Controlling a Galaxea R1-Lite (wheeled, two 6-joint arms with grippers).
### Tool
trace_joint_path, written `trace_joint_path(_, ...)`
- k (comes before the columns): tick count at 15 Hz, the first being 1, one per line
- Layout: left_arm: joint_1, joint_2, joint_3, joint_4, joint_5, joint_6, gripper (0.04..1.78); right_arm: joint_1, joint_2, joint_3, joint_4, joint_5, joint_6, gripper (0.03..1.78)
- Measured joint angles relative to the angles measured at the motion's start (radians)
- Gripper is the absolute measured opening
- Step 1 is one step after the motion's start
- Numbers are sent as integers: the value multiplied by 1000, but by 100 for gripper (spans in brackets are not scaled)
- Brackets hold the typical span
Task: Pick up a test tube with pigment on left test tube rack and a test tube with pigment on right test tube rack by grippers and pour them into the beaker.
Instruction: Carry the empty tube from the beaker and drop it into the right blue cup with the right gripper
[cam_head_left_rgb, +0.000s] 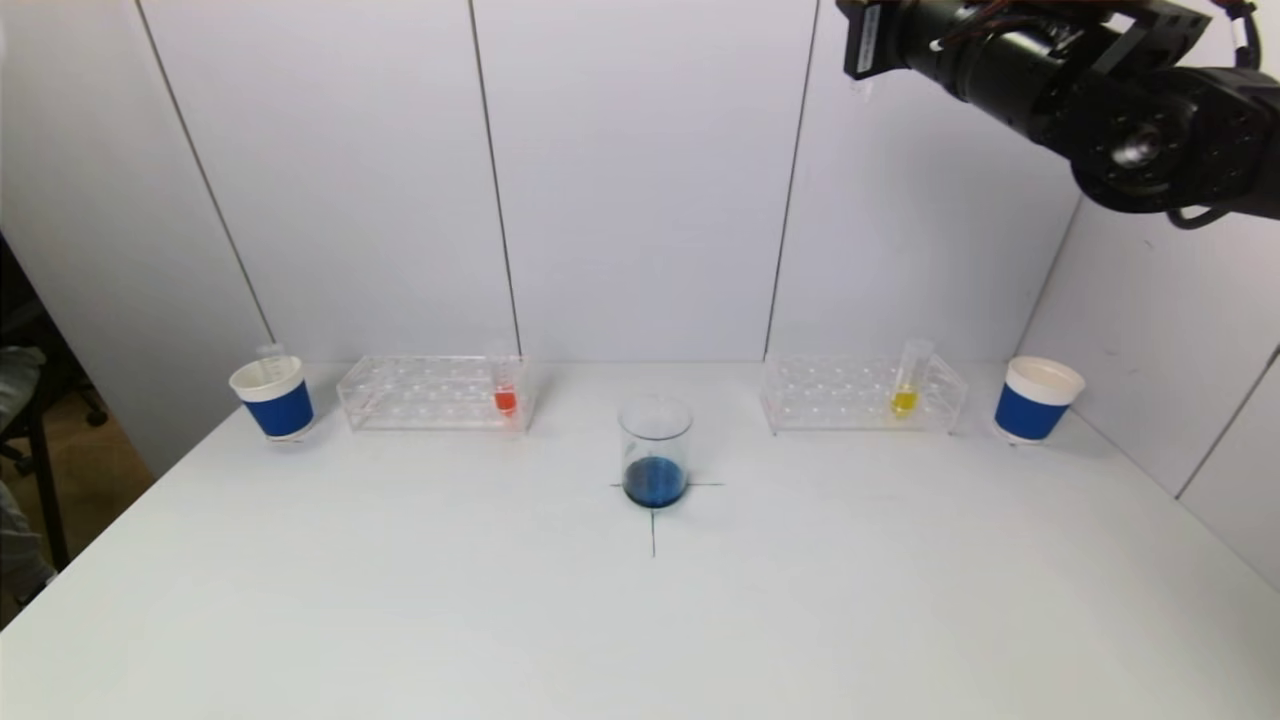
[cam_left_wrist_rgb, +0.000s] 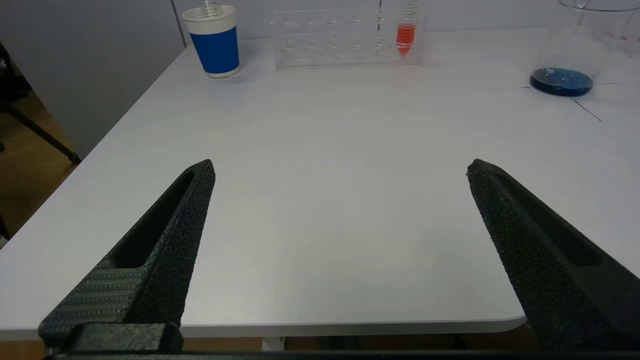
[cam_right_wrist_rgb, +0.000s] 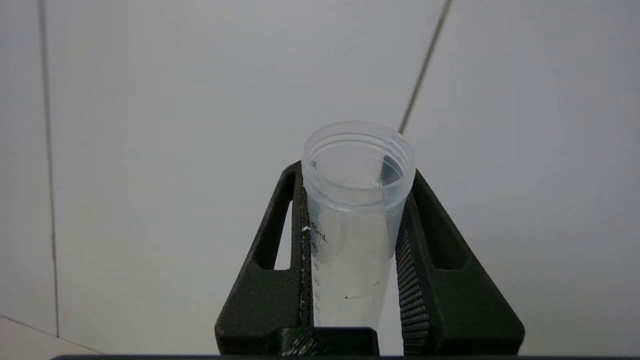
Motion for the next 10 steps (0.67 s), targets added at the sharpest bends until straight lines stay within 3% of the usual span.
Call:
trace_joint_path(4, 0, 0, 0, 0, 0, 0, 176, -118, -43, -18, 134, -49, 124, 53)
trace_joint_path(10, 0, 0, 0, 0, 0, 0, 176, -335, -58, -7, 294, -59, 199, 53)
